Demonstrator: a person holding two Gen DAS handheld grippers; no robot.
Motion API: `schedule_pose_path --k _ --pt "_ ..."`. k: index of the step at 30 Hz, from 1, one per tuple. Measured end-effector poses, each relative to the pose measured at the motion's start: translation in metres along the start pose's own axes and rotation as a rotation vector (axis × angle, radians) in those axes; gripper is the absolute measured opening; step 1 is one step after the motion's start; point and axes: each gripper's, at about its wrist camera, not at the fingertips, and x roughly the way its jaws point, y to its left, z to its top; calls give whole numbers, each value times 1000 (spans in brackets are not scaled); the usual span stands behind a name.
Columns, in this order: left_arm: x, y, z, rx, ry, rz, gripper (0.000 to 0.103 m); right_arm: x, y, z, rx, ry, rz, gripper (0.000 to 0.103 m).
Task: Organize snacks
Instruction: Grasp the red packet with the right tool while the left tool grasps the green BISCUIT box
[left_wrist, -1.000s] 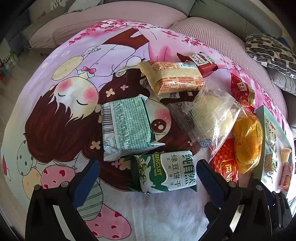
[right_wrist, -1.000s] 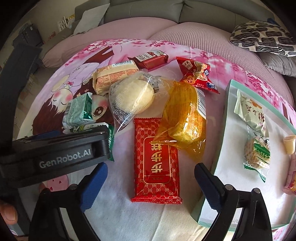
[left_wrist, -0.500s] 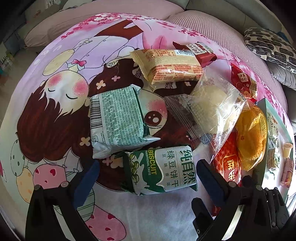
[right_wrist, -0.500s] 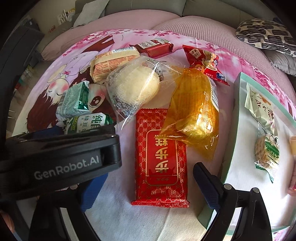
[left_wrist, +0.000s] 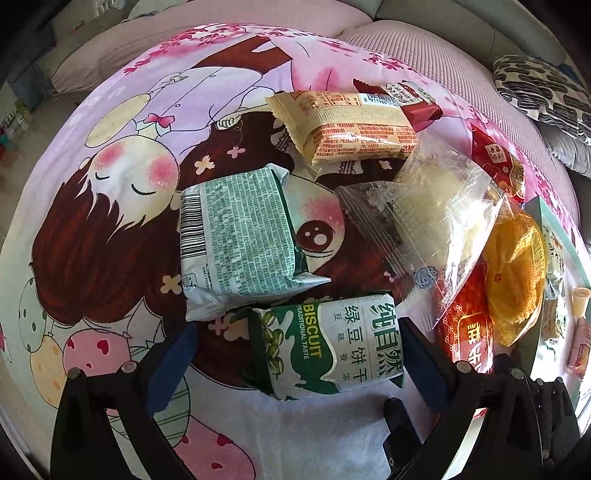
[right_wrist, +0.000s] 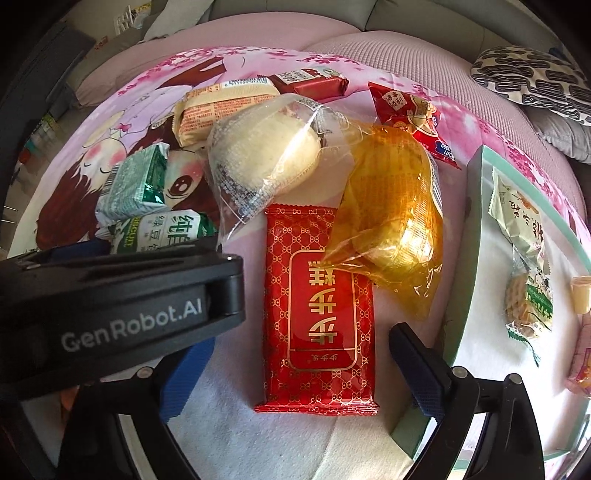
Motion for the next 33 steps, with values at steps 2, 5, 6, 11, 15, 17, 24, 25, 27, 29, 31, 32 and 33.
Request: schedule_pose_path --k 2,5,6,11,15,17,24,25,27,29,31,32,33 --pt "3 -4 0 18 18 13 103 1 1 0 -2 3 -5 100" --pt "5 -7 1 25 27 18 103 3 -1 3 16 -1 10 99" --pt "5 -8 1 19 29 14 103 4 0 9 21 -5 13 98" --pt "4 -4 1 -10 25 -11 102 -8 -18 11 78 -46 8 68" --pt "-4 6 2 -31 11 -49 90 -10 -31 13 133 -51 79 49" --pt "-7 5 3 -28 4 -65 78 -11 -32 14 141 -53 86 48" --pt "-18 12 4 -62 -18 -150 71 -24 -37 13 175 -75 174 48" --pt "-20 14 4 -72 -22 -167 71 -26 -37 14 175 -82 181 48" --pt "-26 16 4 -81 -36 -174 71 -31 -32 14 177 -99 198 48" --pt "-34 18 4 -90 -59 -180 71 -38 -32 13 181 -118 217 48" --pt "-43 22 5 -101 -85 -188 71 -49 -33 11 183 -141 229 48" --pt "-47 23 5 -104 -100 -188 71 -53 -33 12 185 -154 237 48" --pt "-52 23 5 -104 -115 -186 71 -62 -36 9 188 -168 243 48"
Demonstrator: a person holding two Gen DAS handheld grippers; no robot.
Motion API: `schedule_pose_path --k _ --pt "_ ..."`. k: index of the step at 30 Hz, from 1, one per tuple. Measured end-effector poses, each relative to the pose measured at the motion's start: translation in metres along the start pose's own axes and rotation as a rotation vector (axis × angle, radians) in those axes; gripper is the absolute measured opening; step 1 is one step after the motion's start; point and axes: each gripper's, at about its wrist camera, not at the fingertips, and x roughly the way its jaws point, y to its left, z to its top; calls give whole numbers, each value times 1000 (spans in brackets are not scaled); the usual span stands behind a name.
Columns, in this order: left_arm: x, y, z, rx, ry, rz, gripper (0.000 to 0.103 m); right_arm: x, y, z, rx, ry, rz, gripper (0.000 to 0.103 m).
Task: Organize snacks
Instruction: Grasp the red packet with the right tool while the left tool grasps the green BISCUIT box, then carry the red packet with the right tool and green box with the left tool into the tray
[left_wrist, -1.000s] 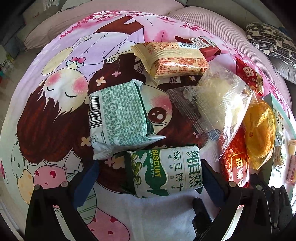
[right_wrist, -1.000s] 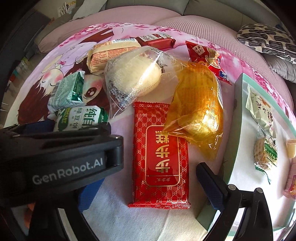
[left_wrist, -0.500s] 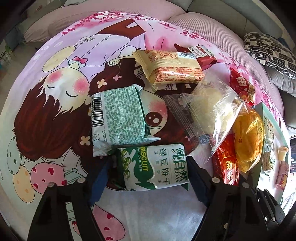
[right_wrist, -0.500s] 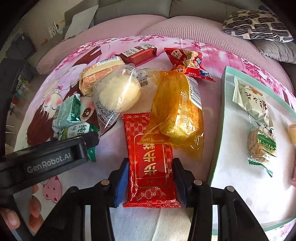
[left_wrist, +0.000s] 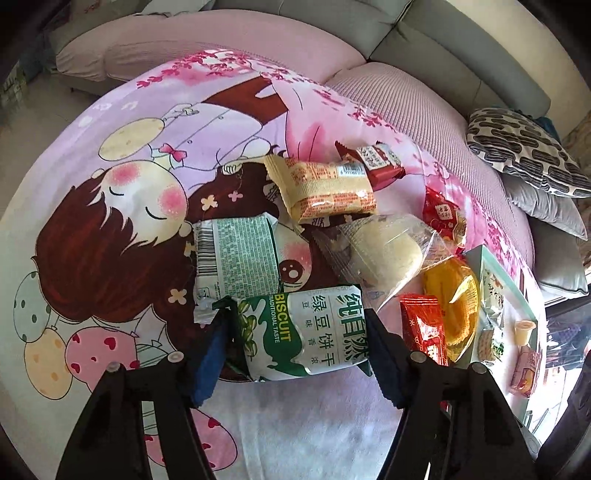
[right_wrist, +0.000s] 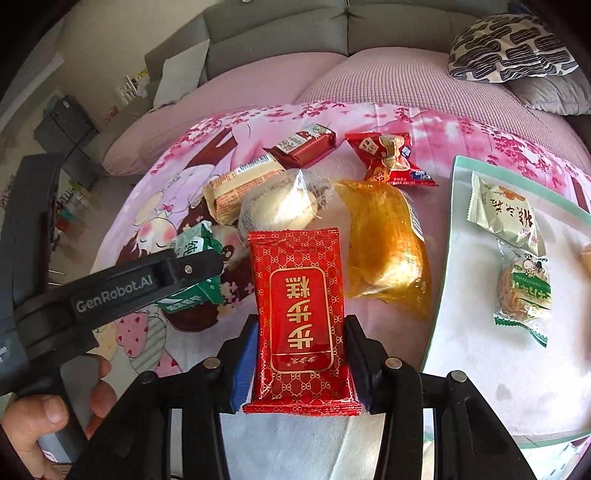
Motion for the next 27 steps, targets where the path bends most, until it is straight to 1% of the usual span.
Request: schedule_pose_path --k 6,10,14,19,27 --pt "-29 -6 -1 -3 -83 -31 71 -25 5 5 4 -64 22 48" --pt "-39 -14 2 -8 -127 -34 71 -26 4 5 8 -65 20 48" --pt "-41 -21 0 6 -127 -38 71 -26 2 5 15 -61 14 48" --pt "-41 -29 -3 25 -127 -37 71 -33 -6 6 37 -77 2 48" --pt "-39 -50 -10 56 -124 -51 71 -46 -36 10 122 -104 -35 48"
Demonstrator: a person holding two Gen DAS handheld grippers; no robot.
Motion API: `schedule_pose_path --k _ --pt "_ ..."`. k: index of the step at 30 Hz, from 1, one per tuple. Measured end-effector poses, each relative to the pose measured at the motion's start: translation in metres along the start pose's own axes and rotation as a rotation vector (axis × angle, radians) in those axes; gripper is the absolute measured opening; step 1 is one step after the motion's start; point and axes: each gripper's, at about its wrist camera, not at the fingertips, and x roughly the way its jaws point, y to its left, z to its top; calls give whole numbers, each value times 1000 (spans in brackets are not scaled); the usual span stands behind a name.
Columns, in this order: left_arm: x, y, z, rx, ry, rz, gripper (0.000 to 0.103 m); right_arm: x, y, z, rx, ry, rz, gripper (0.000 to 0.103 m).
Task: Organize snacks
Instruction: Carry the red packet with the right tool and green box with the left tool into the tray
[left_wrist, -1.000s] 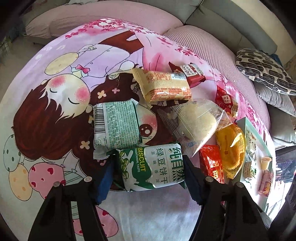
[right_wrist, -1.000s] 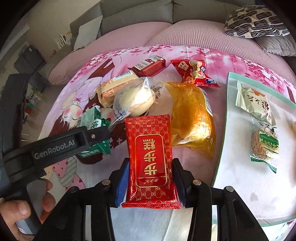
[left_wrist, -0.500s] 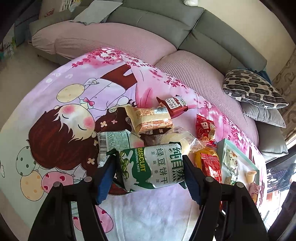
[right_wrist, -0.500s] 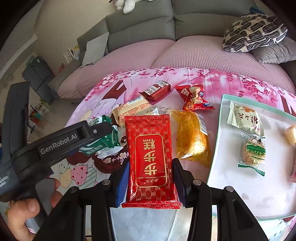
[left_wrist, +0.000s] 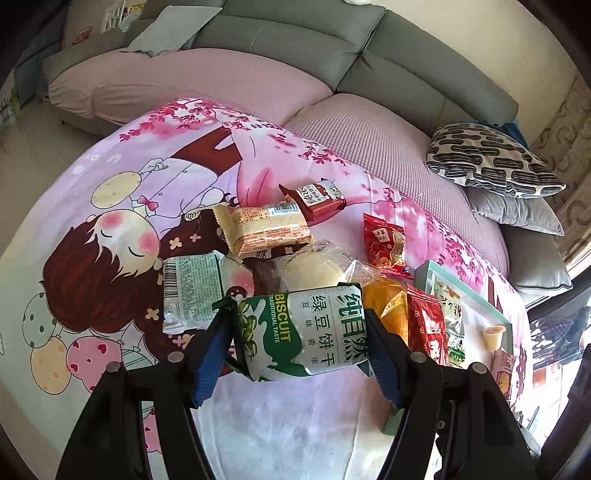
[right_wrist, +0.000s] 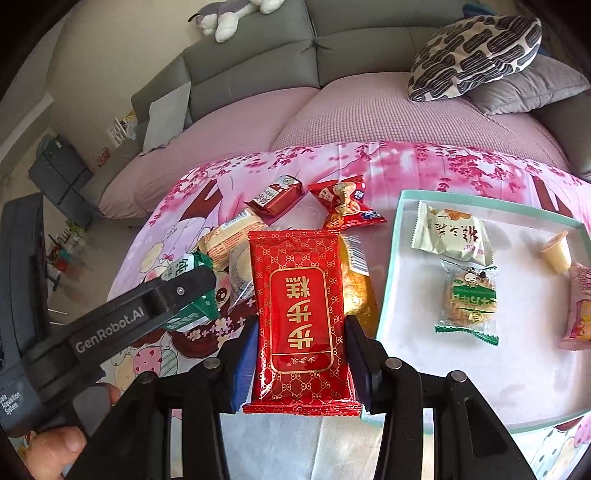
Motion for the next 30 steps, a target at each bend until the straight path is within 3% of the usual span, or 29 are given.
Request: schedule_pose_path --k 19,30 --pt "18 -107 -39 257 78 -133 71 -61 -151 0 372 -107 -267 48" --pt "30 -160 -59 410 86 -180 71 -81 -176 -9 419 -139 -309 48"
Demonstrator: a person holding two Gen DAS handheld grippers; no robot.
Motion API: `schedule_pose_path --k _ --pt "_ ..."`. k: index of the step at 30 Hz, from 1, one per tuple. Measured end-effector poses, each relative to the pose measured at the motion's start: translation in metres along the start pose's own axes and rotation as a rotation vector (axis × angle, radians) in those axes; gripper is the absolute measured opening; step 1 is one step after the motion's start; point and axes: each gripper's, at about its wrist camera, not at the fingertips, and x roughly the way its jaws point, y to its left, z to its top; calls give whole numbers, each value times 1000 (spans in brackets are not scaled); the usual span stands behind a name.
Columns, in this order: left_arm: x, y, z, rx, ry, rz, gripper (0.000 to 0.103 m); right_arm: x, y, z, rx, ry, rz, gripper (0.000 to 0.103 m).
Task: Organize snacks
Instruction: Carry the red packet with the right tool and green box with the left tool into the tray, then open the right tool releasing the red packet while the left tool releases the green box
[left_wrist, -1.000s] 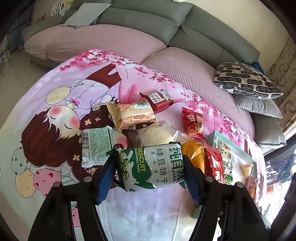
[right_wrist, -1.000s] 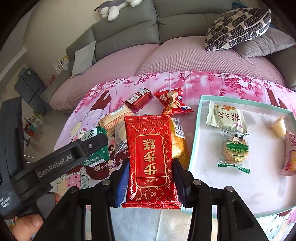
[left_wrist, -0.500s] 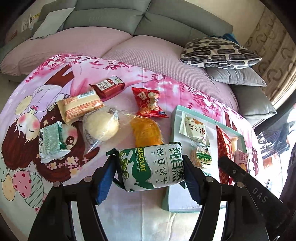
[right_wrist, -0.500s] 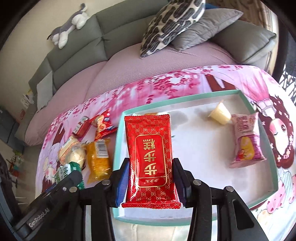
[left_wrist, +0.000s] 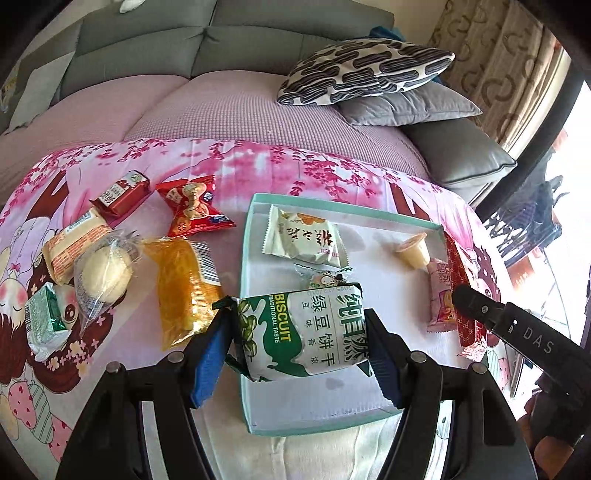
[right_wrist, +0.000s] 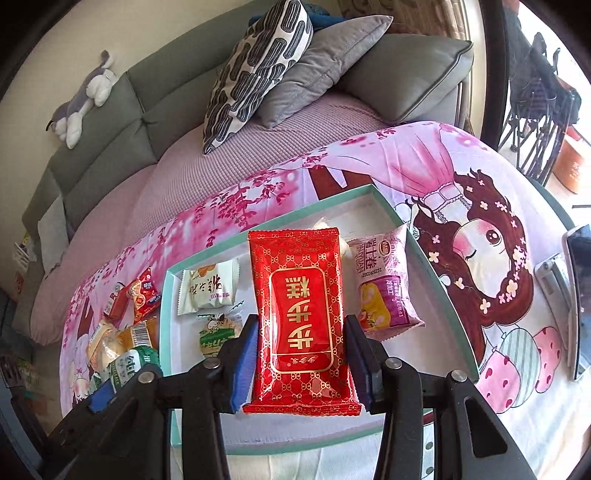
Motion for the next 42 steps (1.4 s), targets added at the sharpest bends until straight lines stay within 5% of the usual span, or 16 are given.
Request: schedule_pose_path --k 16,42 --pt "38 -18 -16 75 116 9 71 45 12 -15 -58 148 -27 48" --pt "66 -27 -39 143 229 67 71 77 25 -26 -147 250 -143 49"
